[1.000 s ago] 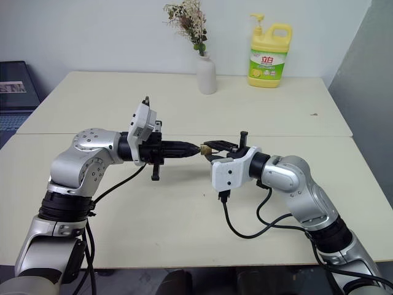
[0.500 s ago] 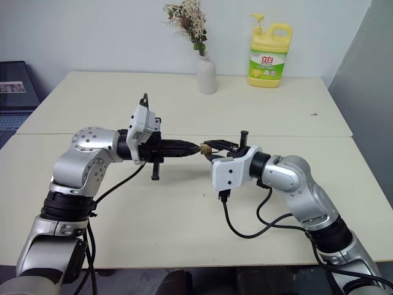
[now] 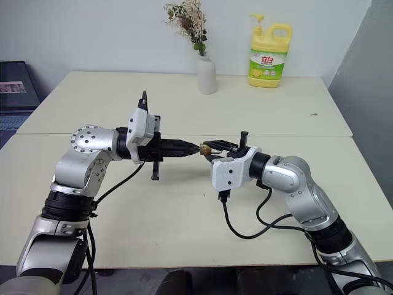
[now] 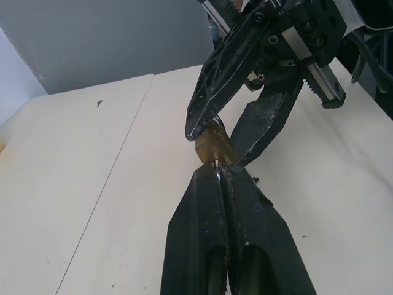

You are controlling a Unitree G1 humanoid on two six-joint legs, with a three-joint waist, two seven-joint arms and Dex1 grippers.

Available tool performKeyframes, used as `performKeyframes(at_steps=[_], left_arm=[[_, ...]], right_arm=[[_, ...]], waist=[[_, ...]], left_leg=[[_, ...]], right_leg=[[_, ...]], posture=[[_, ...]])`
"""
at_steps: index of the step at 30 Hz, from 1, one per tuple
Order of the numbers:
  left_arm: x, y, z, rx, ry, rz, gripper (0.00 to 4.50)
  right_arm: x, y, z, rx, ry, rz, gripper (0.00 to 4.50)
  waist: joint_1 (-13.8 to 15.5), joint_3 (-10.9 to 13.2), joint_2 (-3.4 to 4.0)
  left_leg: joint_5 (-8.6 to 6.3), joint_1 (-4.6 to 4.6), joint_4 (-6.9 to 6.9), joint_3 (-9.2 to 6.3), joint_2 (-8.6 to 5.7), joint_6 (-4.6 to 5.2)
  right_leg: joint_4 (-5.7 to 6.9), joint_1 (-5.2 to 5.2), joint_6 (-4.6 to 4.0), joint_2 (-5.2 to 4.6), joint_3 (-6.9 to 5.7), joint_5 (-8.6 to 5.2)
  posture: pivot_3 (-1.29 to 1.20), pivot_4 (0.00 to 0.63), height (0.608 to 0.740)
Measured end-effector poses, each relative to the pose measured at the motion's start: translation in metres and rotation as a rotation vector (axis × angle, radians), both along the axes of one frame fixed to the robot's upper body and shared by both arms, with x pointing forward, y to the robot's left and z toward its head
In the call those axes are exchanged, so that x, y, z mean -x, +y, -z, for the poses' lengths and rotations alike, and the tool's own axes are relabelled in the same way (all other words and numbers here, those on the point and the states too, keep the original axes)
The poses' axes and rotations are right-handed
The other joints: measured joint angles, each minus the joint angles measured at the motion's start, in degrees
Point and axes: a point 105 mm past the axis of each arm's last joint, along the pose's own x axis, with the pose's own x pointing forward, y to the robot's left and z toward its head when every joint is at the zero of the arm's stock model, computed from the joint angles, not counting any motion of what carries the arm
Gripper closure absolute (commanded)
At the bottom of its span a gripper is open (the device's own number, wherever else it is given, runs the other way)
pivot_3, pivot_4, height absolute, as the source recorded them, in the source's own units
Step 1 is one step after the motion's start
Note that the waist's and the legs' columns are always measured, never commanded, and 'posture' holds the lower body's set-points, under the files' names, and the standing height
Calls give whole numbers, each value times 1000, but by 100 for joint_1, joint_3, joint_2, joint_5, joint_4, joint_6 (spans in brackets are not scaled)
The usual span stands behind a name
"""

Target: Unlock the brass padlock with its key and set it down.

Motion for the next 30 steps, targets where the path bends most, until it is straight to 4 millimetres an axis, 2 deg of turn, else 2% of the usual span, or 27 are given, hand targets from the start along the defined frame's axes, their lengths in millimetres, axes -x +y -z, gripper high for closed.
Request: performKeyframes(at_steps=[1,4,10,16,23,30], left_arm=[[0,0,0,3,14,-2,4500],[-1,1,2,27,85,-16,3897],[-4,6,6,50,213,-59,2061],[-2,11,13,76,419,-93,2044],[-4,8,11,203,605,-137,2044],[8,-2,3,200,616,-82,2044]], right_arm=[[0,0,0,0,0,0,3568],[0,0,1,3,4,-2,3568],[3,3,4,11,19,-23,3568],[3,3,4,11,19,-24,3568],[4,3,3,9,16,-24,3568],[7,6,2,6,14,-37,3568]], waist=[[0,0,0],[-2,0,0],[-4,0,0],[-6,0,0],[-5,0,0],[-3,0,0]], left_leg=[[0,0,0,0,0,0],[0,0,0,0,0,0],[0,0,0,-1,0,0],[0,0,0,-3,0,0],[0,-1,1,-7,0,0],[0,0,0,-9,0,-1]], right_leg=[[0,0,0,0,0,0],[0,0,0,0,0,0],[0,0,0,0,-1,0],[0,0,1,0,-3,0],[1,1,0,0,-6,0],[1,2,0,0,-5,0]], posture=[[0,150,740],[0,150,740],[0,150,740],[0,150,740],[0,150,740],[0,150,740]])
